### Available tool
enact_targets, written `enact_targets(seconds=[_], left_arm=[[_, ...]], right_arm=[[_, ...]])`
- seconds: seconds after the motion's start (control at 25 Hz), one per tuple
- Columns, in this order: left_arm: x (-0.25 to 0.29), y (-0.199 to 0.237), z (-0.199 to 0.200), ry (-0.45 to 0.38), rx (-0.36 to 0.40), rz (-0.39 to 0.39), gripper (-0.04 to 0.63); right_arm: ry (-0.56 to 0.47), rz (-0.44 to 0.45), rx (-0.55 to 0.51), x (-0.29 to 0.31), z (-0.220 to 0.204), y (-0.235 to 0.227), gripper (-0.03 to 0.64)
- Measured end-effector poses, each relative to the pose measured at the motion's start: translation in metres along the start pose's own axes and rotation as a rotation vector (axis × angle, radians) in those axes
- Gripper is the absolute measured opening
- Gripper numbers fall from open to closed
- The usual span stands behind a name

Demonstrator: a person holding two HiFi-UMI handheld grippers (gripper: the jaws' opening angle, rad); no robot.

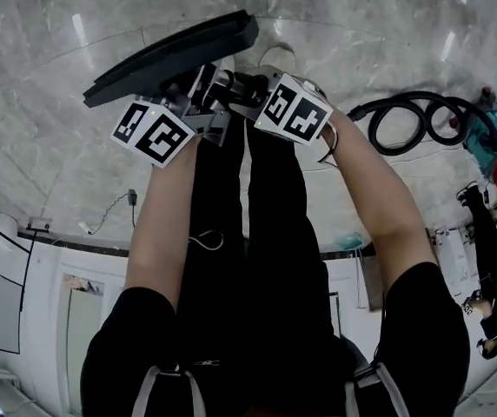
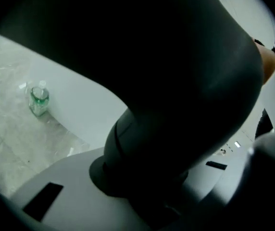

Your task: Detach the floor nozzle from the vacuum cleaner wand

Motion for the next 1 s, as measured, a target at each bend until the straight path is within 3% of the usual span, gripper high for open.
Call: enact_targets(seconds=[0.08,0.2,0.24,0.36,0.52,0.56,0.6,0.72,0.76,0.8,0.84,1.0], left_arm=[[0.005,-0.013,0.001,0.0,0.015,-0.016,0.078],[0.012,-0.014,0.004,0.006,0.014,0.016,0.078],[0.013,-0.013,0.005,0.011,0.013,0.031,0.078],[0.012,-0.008,0.01,0.01,0.0,0.079,0.078],[0.01,-0.014,0.014,0.03,-0.003,0.069,0.078],[0.008,-0.018,0.013,0.063,0.012,0.044,0.078],[0.004,-0.026,0.011,0.108,0.031,0.011,0.075],[-0.014,-0.047,0.008,0.21,0.025,-0.09,0.077],[-0.016,-0.051,0.009,0.212,0.001,-0.119,0.077],[-0.018,-0.053,0.01,0.208,-0.015,-0.139,0.075],[-0.017,-0.055,0.012,0.208,-0.018,-0.15,0.075],[-0.003,-0.065,0.03,0.175,0.035,-0.142,0.075]], right_arm=[[-0.063,0.019,0.015,0.006,0.005,0.002,0.166],[-0.138,-0.027,0.035,0.007,0.01,-0.005,0.167],[-0.131,-0.049,0.036,0.007,0.011,-0.007,0.166],[-0.088,-0.17,0.016,0.01,0.013,-0.01,0.06],[-0.085,-0.292,0.031,0.008,0.019,-0.008,0.052],[-0.1,-0.254,0.039,0.007,0.021,-0.001,0.052],[-0.13,-0.156,0.049,0.005,0.024,0.01,0.052],[-0.25,0.316,0.09,-0.002,0.036,0.051,0.052],[-0.267,0.388,0.106,-0.005,0.039,0.058,0.052],[-0.267,0.368,0.118,-0.007,0.041,0.06,0.052],[-0.253,0.266,0.124,-0.008,0.042,0.057,0.052],[-0.145,-0.382,0.131,-0.015,0.054,0.028,0.052]])
Point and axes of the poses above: the fingertips, and each gripper's own axes: x forward along the fingers, y to its left, z out of its top, the point moved 5 cm from there along -x, backward along the fingers, and after that the axes turned 13 degrees about -x, right-handed, at the moved point
